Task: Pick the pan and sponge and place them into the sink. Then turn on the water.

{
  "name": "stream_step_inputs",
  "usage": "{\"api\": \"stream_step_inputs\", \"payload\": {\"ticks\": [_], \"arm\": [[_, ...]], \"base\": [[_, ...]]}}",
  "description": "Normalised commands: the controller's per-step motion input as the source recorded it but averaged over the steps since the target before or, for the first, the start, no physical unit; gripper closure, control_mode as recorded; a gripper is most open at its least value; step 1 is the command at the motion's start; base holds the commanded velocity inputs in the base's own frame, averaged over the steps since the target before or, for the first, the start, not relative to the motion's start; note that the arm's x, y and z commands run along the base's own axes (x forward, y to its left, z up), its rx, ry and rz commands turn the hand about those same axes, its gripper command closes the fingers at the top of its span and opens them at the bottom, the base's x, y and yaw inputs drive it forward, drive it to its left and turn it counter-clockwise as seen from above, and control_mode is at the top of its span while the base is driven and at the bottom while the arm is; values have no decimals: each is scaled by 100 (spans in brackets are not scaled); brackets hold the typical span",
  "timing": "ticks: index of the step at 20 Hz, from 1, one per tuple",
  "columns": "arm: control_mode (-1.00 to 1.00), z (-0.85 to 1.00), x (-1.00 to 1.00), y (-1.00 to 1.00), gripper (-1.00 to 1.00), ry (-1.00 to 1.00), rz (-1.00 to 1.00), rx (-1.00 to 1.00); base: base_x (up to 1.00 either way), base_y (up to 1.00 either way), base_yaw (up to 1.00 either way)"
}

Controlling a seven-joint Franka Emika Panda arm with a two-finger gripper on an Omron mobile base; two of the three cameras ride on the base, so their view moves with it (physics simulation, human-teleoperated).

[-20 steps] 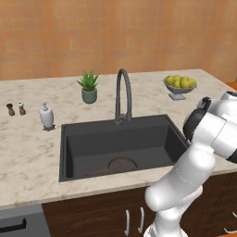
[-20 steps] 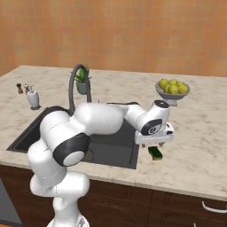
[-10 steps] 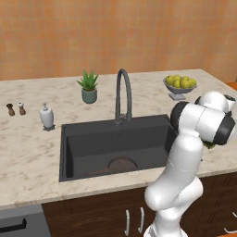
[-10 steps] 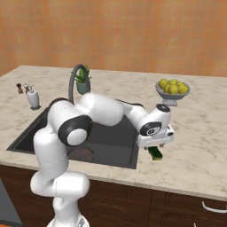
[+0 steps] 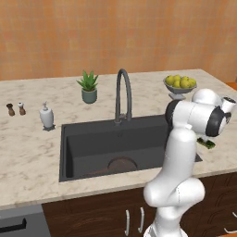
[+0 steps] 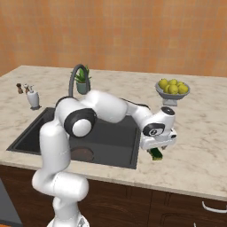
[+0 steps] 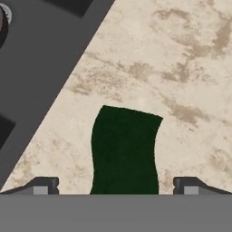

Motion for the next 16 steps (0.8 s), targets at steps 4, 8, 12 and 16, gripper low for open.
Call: {"api": "stream_step_inputs", "payload": {"ticks": [4, 8, 12, 16], "arm": [[-100, -37, 0, 3, -100, 0, 0, -1], [-100, -30, 0, 0, -100, 0, 0, 0], [-100, -29, 11, 0, -100, 0, 0, 0], [-100, -51, 4, 3, -100, 0, 0, 0]], "base": [[0, 0, 0], [0, 0, 0], [0, 0, 0], [0, 0, 0]]}}
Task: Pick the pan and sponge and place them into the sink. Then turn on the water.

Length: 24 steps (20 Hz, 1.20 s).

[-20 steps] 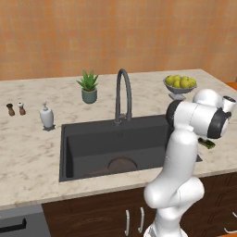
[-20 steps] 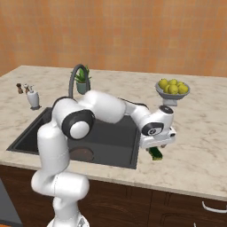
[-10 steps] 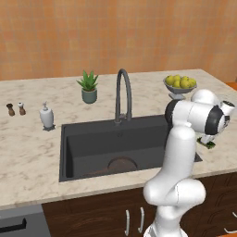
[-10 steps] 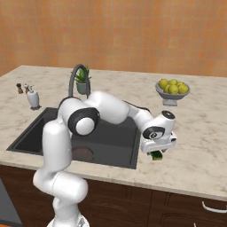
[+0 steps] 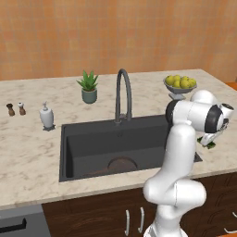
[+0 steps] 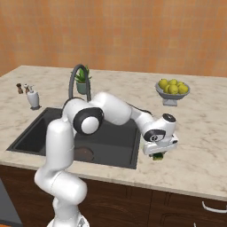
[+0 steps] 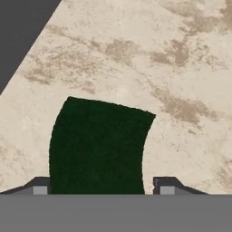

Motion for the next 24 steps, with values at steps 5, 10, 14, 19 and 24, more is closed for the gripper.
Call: {"api": "stream_step_inputs", "payload": {"ticks": [5, 10, 14, 19, 24], "arm": [[-100, -72, 0, 30, 100, -3, 0, -1], [-100, -14, -17, 31, 100, -2, 2, -1], [-100, 24, -32, 69, 100, -5, 4, 0], [-100, 76, -17, 95, 100, 0, 18, 0], [-100, 47, -8, 100, 100, 5, 20, 3]], "base": [[0, 0, 0], [0, 0, 0], [0, 0, 0], [0, 0, 0], [0, 0, 0]]}}
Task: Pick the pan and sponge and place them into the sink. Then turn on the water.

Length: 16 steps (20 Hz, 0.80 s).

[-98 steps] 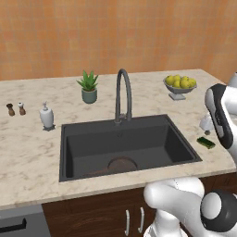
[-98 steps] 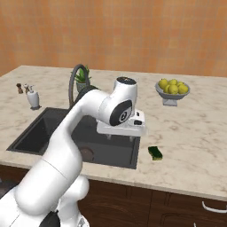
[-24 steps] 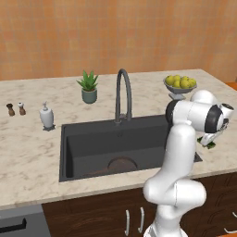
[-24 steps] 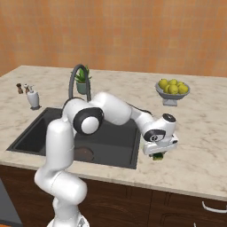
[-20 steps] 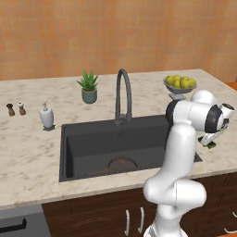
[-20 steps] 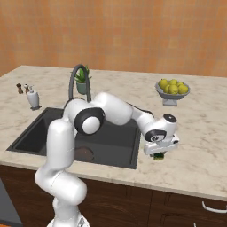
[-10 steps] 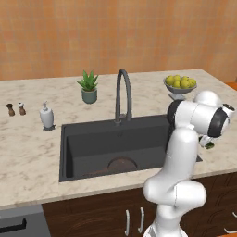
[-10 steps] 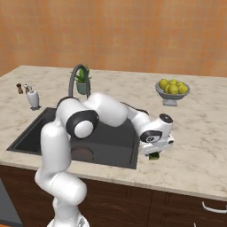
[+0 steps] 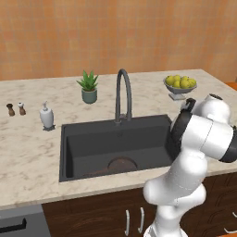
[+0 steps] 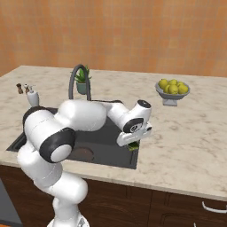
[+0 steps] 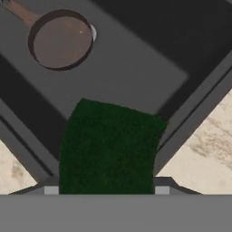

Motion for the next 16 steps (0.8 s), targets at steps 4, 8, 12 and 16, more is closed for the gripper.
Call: {"api": "stream_step_inputs", "payload": {"ticks": [4, 8, 12, 16], "arm": [[-100, 21, 0, 100, 100, 7, 20, 6], [-100, -1, 0, 89, 100, 1, 20, 5], [-100, -26, 7, 66, 100, 1, 18, 6], [-100, -28, 12, 42, 100, 1, 18, 13]], "base": [[0, 0, 0], [0, 0, 0], [0, 0, 0], [0, 0, 0]]}}
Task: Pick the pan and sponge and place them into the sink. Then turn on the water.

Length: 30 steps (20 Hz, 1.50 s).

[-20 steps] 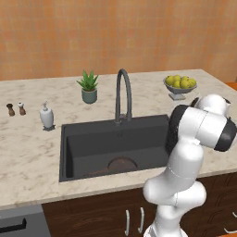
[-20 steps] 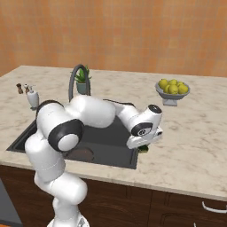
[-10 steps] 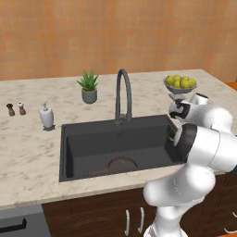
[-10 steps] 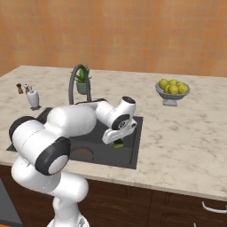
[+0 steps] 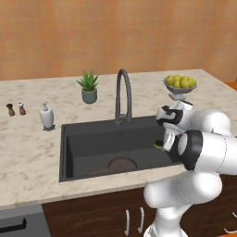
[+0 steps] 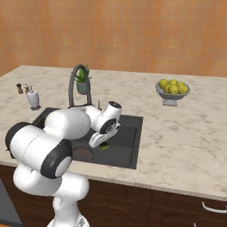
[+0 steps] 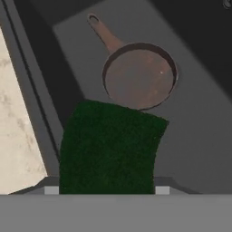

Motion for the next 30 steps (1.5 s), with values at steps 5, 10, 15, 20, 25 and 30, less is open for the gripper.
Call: {"api": "stream_step_inputs", "payload": {"ticks": [5, 10, 15, 20, 25, 30], "arm": [[-100, -33, 16, 25, 100, 5, 12, 8], [-100, -37, 25, 22, 100, 4, 3, 0], [-100, -46, 18, 17, 100, 0, 0, 0], [-100, -39, 13, 5, 100, 0, 0, 0], [-100, -35, 0, 3, 100, 0, 0, 0], [-100, -32, 4, 9, 100, 0, 0, 0]], "base": [[0, 0, 0], [0, 0, 0], [0, 0, 0], [0, 0, 0], [0, 0, 0], [0, 0, 0]]}}
